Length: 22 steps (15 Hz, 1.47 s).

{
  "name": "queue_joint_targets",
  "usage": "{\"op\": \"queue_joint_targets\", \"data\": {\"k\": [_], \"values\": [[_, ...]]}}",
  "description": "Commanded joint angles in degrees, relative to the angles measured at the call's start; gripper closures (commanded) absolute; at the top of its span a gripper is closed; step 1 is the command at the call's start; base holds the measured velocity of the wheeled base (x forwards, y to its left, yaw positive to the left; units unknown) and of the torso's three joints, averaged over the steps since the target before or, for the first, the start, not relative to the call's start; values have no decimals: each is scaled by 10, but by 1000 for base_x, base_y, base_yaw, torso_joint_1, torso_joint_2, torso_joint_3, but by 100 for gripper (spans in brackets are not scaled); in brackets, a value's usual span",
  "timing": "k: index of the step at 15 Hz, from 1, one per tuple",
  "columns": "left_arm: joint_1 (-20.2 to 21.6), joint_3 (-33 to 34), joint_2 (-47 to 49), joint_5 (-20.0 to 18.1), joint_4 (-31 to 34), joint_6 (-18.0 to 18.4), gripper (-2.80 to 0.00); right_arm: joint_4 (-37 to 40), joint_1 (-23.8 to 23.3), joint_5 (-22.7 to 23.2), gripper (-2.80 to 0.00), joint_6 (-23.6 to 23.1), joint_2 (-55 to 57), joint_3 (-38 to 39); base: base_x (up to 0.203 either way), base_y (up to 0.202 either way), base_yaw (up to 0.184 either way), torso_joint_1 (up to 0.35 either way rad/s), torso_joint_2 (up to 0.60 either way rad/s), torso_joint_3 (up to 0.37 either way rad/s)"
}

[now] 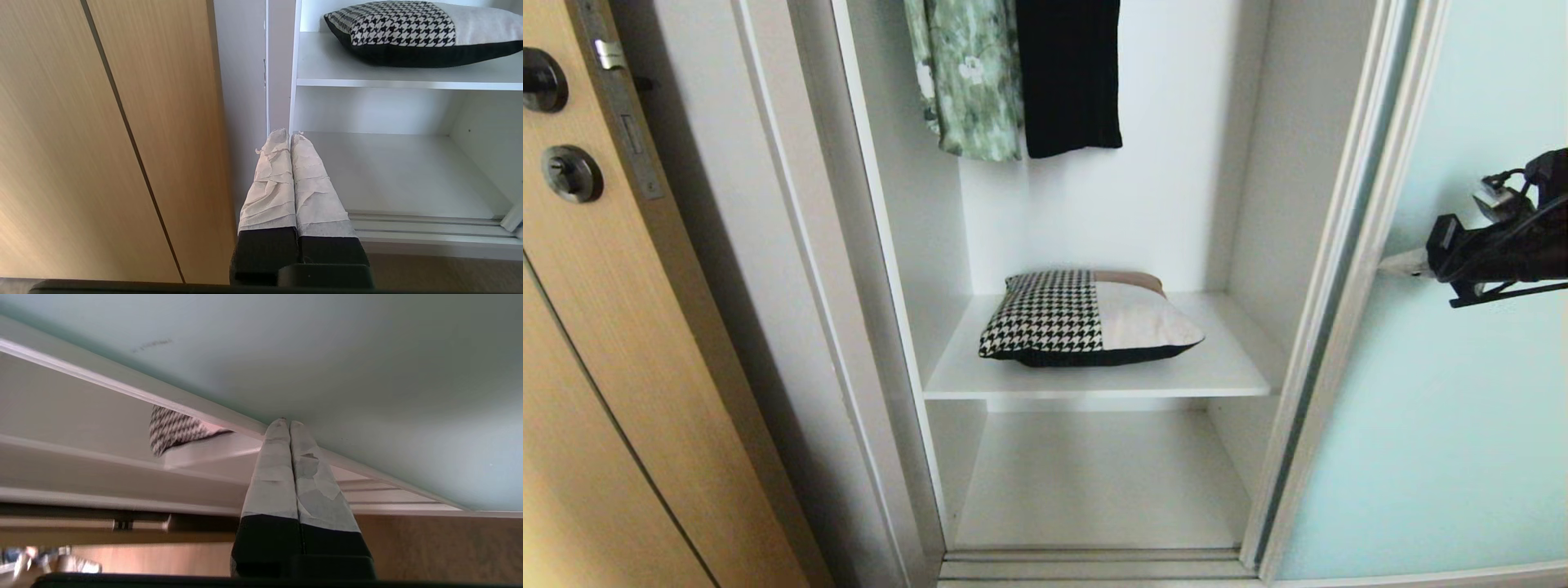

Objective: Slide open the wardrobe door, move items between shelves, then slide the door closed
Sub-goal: Close the door

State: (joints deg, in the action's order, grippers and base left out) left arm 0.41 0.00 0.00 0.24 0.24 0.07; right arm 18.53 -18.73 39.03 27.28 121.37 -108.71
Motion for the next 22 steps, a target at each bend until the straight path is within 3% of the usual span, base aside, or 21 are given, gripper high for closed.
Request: {"op": "queue_joint_targets", "data": {"k": [1, 4, 12, 16, 22], "values": [[0, 1, 1, 0, 0, 0, 0, 0, 40, -20, 0, 1, -19, 12, 0, 0, 0, 0, 0, 0], [0, 1, 1, 0, 0, 0, 0, -1, 112, -68, 0, 2, -45, 49, 0, 0, 0, 0, 0, 0], [0, 0, 1, 0, 0, 0, 0, -11, 232, -72, 0, 0, -172, 172, 0, 0, 0, 0, 0, 0], [0, 0, 1, 0, 0, 0, 0, -12, 230, -51, 0, 1, -246, 236, 0, 0, 0, 0, 0, 0], [0, 0, 1, 0, 0, 0, 0, -10, 173, -38, 0, 0, -340, 283, 0, 0, 0, 0, 0, 0]]}}
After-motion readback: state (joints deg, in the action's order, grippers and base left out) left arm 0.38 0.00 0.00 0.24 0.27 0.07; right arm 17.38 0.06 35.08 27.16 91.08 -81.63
